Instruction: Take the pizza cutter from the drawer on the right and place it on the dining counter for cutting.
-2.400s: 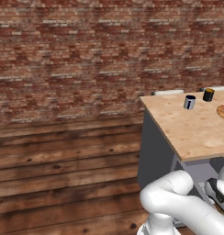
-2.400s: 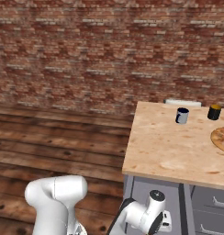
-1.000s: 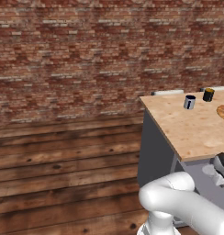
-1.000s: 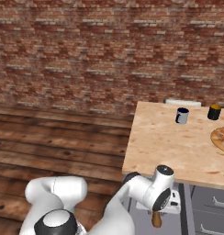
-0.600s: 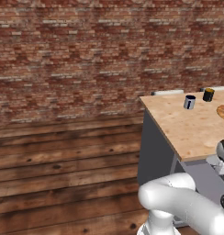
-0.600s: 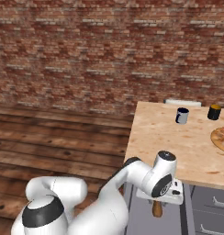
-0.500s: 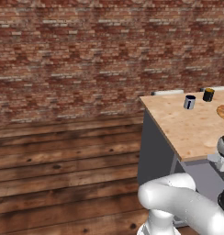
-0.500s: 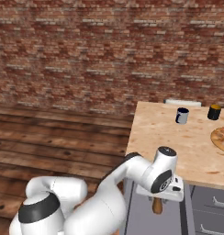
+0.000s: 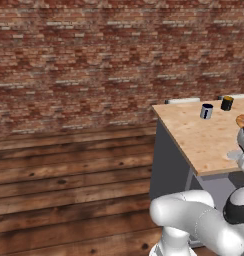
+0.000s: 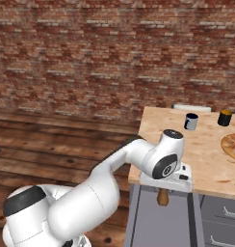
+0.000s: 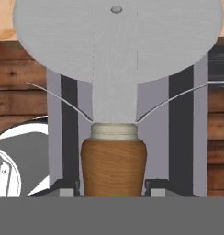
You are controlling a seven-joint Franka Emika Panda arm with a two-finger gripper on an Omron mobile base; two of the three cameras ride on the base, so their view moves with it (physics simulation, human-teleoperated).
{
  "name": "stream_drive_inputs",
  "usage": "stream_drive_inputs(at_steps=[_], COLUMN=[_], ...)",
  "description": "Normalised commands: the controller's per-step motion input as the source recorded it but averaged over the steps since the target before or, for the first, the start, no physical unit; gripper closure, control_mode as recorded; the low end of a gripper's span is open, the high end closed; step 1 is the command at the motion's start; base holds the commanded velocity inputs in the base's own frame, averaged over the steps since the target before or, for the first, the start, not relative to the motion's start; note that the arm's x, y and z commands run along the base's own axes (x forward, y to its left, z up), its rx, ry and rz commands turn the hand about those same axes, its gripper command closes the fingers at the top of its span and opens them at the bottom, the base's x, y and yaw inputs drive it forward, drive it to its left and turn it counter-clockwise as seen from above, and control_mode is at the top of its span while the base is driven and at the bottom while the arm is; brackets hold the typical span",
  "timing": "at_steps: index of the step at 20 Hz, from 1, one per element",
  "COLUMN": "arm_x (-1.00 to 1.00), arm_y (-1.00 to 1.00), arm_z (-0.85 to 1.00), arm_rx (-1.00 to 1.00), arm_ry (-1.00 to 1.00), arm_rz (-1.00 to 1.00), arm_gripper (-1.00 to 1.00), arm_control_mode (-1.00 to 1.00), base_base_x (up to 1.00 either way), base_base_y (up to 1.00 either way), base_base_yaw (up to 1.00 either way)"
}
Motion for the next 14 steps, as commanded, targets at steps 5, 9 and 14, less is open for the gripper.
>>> stream_drive_inputs(at_steps=[5, 9, 14], arm_x=[0.75, 1.0, 1.0], arm_y=[0.22, 0.07, 0.01], arm_z=[0.29, 0.11, 0.0], arm_rx=[0.0, 0.0, 0.02], arm_ry=[-0.01, 0.0, 0.0], arm_rz=[0.0, 0.0, 0.0], arm_gripper=[1.0, 1.0, 1.0], arm_control_mode=[-1.0, -1.0, -1.0], base_base_x=[0.0, 0.0, 0.0], base_base_y=[0.0, 0.0, 0.0], base_base_yaw=[0.0, 0.0, 0.0])
